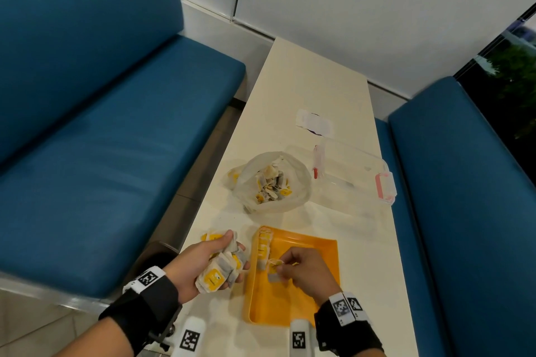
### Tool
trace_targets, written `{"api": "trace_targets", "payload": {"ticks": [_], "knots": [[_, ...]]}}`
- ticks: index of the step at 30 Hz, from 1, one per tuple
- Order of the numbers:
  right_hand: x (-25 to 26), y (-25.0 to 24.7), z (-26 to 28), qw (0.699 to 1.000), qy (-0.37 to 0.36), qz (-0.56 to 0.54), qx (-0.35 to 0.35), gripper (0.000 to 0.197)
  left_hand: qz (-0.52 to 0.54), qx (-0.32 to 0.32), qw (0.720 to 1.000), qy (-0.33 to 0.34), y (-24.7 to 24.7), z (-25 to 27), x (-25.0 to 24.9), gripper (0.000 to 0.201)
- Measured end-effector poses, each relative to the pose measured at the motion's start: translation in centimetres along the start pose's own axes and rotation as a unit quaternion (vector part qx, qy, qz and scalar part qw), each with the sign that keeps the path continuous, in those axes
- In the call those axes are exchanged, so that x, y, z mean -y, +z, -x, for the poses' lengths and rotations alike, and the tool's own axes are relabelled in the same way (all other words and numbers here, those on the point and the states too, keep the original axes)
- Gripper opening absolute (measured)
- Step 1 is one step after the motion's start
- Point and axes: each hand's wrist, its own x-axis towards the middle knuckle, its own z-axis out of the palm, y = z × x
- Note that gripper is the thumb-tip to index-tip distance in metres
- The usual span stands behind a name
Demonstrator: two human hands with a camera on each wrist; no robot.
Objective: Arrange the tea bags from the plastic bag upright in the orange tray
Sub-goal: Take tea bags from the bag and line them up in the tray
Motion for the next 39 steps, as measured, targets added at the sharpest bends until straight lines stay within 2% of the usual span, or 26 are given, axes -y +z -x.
{"api": "trace_targets", "payload": {"ticks": [3,6,10,16,25,26,28,30,32,34,37,39], "knots": [[-0.2,0.8,-0.4,0.997,0.047,-0.017,0.052,0.016,-0.015,-0.003,1.000,-0.007,0.4,-0.3,0.6,0.050],[-0.1,1.6,-0.9,0.993,0.082,-0.040,0.071,0.018,-0.014,-0.005,1.000,-0.007,1.0,-0.7,1.0,0.048],[0.5,2.5,-1.4,0.989,0.105,-0.085,0.054,0.019,-0.019,-0.003,1.000,-0.010,1.3,-1.1,1.6,0.046],[1.0,3.5,-2.0,0.987,0.114,-0.112,0.017,0.022,-0.029,-0.011,0.999,-0.013,1.2,-1.5,2.1,0.056],[2.2,4.1,-1.9,0.985,0.117,-0.124,-0.031,0.022,-0.020,-0.009,1.000,-0.012,1.4,-1.1,1.9,0.055],[2.2,4.0,-1.9,0.989,0.104,-0.094,-0.051,0.022,-0.018,-0.011,1.000,-0.013,1.4,-1.0,1.8,0.053],[2.6,3.3,-1.4,0.993,0.030,-0.001,-0.114,0.018,-0.014,-0.011,1.000,-0.013,1.3,-0.9,1.5,0.049],[3.8,2.4,0.0,0.980,-0.115,0.055,-0.151,0.017,-0.013,-0.011,1.000,-0.009,1.3,-0.8,1.1,0.048],[5.9,2.1,2.3,0.950,-0.281,0.098,-0.094,0.016,-0.010,-0.012,1.000,-0.004,1.3,-0.8,0.8,0.050],[7.4,2.4,4.1,0.901,-0.394,0.181,0.004,0.011,-0.012,-0.019,1.000,0.005,1.6,-0.8,0.4,0.048],[7.7,3.2,4.1,0.824,-0.466,0.317,0.054,0.012,0.002,-0.007,1.000,0.002,2.2,-0.9,0.1,0.042],[7.5,3.4,3.5,0.796,-0.486,0.355,0.065,0.017,0.019,-0.002,1.000,-0.011,2.4,-0.9,0.0,0.040]]}}
